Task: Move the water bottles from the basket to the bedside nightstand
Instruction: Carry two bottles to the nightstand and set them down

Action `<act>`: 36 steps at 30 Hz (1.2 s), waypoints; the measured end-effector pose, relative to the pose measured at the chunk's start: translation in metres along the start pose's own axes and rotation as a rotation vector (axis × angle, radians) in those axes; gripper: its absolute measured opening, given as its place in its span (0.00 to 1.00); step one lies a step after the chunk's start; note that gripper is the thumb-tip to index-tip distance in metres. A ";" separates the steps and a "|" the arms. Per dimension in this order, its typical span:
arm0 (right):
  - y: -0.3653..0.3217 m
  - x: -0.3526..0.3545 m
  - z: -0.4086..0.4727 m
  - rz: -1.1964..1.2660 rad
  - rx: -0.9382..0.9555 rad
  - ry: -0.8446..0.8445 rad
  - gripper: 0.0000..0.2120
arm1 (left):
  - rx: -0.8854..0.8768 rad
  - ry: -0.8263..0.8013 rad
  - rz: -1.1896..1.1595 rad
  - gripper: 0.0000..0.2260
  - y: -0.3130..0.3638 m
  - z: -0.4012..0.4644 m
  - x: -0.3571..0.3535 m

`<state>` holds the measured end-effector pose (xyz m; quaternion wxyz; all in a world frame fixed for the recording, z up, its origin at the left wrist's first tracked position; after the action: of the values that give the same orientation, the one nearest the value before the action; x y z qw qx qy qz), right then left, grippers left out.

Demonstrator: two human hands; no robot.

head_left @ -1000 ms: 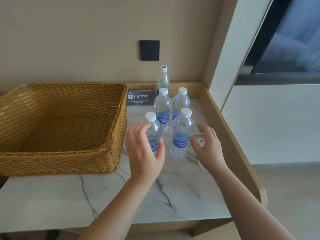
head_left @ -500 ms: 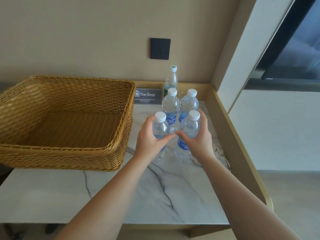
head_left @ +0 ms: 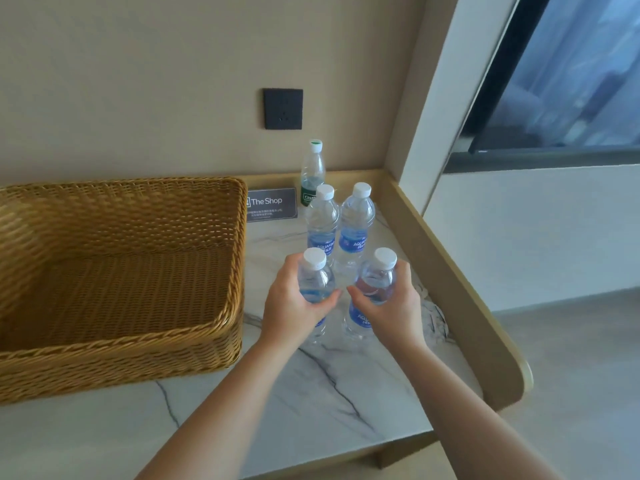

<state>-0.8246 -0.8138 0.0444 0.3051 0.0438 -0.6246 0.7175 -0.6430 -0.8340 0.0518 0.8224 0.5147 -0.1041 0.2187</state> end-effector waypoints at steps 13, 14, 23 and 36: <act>-0.009 0.028 -0.105 -0.113 -0.116 0.300 0.31 | -0.093 -0.231 -0.146 0.21 0.015 -0.041 0.007; -0.008 0.033 -0.113 -0.124 -0.118 0.320 0.32 | -0.099 -0.257 -0.163 0.21 0.020 -0.046 0.005; 0.019 0.111 -0.182 -0.168 -0.222 0.608 0.28 | -0.197 -0.571 -0.305 0.25 0.087 -0.107 -0.052; 0.088 0.331 -0.357 -0.354 -0.472 1.118 0.27 | -0.370 -0.999 -0.458 0.23 0.254 -0.271 -0.209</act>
<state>-1.0225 -0.3598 0.0383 0.7008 -0.3037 -0.4955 0.4136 -0.9608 -0.5499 0.0513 0.7762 0.4126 -0.4021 -0.2562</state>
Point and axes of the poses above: each hand's wrist, its own z-axis towards the middle knuckle, its own x-axis out of the back of the hand, y = z × x, the point moved 4 cm from there along z, towards the middle knuckle
